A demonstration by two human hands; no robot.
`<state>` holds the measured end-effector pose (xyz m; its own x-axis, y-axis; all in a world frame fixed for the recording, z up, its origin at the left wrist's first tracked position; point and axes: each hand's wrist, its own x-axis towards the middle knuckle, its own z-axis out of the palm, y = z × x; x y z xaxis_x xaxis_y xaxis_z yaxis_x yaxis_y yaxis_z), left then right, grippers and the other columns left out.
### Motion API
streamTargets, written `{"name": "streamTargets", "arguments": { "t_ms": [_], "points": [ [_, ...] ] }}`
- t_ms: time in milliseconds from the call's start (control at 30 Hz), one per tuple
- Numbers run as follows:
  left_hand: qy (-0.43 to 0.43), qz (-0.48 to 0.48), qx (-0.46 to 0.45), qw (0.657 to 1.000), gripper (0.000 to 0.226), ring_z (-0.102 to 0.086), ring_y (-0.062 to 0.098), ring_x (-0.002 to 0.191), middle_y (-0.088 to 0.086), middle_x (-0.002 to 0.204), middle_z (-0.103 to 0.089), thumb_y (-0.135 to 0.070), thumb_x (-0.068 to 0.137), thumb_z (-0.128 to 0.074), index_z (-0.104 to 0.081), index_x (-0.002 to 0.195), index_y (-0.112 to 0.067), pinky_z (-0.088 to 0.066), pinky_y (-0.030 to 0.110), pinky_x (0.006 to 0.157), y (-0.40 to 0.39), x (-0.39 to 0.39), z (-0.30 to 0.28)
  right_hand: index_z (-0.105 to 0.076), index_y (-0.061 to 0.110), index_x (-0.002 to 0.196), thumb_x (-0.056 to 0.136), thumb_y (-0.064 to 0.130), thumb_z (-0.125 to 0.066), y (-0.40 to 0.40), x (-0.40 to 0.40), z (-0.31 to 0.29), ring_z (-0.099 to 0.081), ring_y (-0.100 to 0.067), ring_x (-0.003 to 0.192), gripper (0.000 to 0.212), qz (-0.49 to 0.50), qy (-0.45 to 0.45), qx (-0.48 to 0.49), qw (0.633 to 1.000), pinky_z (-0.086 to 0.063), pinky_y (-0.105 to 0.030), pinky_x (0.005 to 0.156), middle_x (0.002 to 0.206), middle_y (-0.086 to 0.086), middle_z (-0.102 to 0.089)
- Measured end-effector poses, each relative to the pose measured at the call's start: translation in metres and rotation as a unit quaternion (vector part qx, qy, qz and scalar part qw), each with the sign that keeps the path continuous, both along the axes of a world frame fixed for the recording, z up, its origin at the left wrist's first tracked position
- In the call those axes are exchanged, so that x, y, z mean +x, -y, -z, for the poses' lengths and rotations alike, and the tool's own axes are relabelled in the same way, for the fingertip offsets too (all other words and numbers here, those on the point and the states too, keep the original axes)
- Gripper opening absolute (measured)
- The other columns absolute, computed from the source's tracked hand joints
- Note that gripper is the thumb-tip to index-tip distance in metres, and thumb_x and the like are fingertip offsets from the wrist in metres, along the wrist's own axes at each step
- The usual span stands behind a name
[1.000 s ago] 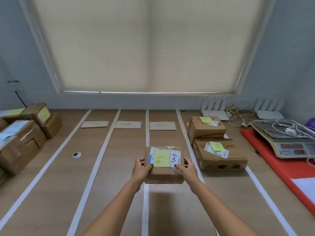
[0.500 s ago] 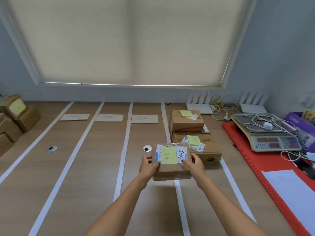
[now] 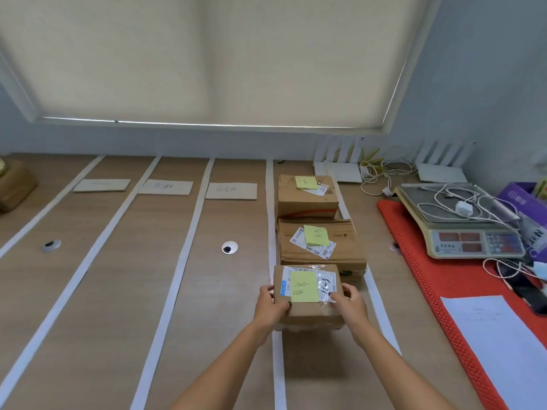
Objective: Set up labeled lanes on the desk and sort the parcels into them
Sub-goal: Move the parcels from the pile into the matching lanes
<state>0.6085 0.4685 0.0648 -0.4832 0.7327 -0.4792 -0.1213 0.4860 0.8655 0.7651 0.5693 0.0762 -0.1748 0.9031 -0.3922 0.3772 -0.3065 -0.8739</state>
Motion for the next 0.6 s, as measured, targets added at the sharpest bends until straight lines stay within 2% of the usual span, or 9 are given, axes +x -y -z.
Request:
{"name": "streamTargets", "arguments": {
  "t_ms": [67, 233, 333, 400, 533, 600],
  "points": [
    [-0.001, -0.012, -0.009, 1.000, 0.051, -0.051, 0.010, 0.100, -0.003, 0.117, -0.048, -0.015, 0.087, -0.061, -0.032, 0.129, -0.020, -0.043, 0.011, 0.057, -0.011, 0.007, 0.002, -0.047, 0.014, 0.130, 0.088, 0.015, -0.058, -0.013, 0.008, 0.007, -0.055, -0.017, 0.095, 0.043, -0.012, 0.007, -0.015, 1.000, -0.044, -0.022, 0.062, 0.122, -0.008, -0.057],
    [0.007, -0.034, -0.016, 0.999, 0.052, -0.051, 0.008, 0.098, -0.006, 0.116, -0.047, -0.016, 0.086, -0.064, -0.035, 0.129, -0.022, -0.044, 0.011, 0.060, -0.033, 0.016, 0.004, -0.046, 0.009, 0.131, 0.088, 0.013, -0.057, -0.038, 0.014, 0.019, -0.052, -0.019, 0.102, 0.045, -0.026, 0.016, -0.026, 0.999, -0.043, -0.030, 0.082, 0.125, -0.010, -0.057],
    [0.005, -0.046, -0.035, 0.998, 0.046, -0.052, 0.011, 0.101, -0.001, 0.127, -0.052, -0.012, 0.088, -0.061, -0.037, 0.127, -0.020, -0.045, 0.012, 0.065, -0.037, 0.016, 0.008, -0.048, 0.009, 0.130, 0.088, 0.012, -0.058, -0.044, 0.013, 0.026, -0.053, -0.018, 0.100, 0.043, -0.042, 0.015, -0.035, 0.998, -0.044, -0.030, 0.083, 0.125, -0.010, -0.058],
    [0.000, -0.048, -0.034, 0.998, 0.046, -0.052, 0.011, 0.101, 0.001, 0.131, -0.051, -0.014, 0.089, -0.060, -0.037, 0.129, -0.019, -0.045, 0.017, 0.073, -0.038, 0.015, 0.011, -0.048, 0.008, 0.132, 0.089, 0.011, -0.057, -0.046, 0.012, 0.029, -0.052, -0.017, 0.099, 0.044, -0.049, 0.011, -0.037, 0.998, -0.044, -0.029, 0.083, 0.126, -0.010, -0.057],
    [-0.008, -0.044, -0.027, 0.999, 0.051, -0.053, 0.006, 0.091, 0.001, 0.136, -0.047, -0.018, 0.090, -0.060, -0.037, 0.135, -0.017, -0.042, 0.024, 0.082, -0.040, 0.012, 0.011, -0.047, 0.009, 0.133, 0.089, 0.009, -0.057, -0.051, 0.009, 0.031, -0.052, -0.016, 0.100, 0.045, -0.051, -0.008, -0.041, 0.998, -0.042, -0.027, 0.080, 0.128, -0.010, -0.056],
    [-0.010, -0.042, -0.027, 0.999, 0.050, -0.053, 0.010, 0.097, 0.002, 0.137, -0.046, -0.015, 0.090, -0.059, -0.037, 0.135, -0.016, -0.043, 0.025, 0.085, -0.042, 0.011, 0.011, -0.047, 0.009, 0.133, 0.089, 0.009, -0.056, -0.053, 0.007, 0.030, -0.052, -0.015, 0.098, 0.045, -0.054, -0.008, -0.041, 0.998, -0.042, -0.025, 0.077, 0.127, -0.008, -0.056]
  ]
}}
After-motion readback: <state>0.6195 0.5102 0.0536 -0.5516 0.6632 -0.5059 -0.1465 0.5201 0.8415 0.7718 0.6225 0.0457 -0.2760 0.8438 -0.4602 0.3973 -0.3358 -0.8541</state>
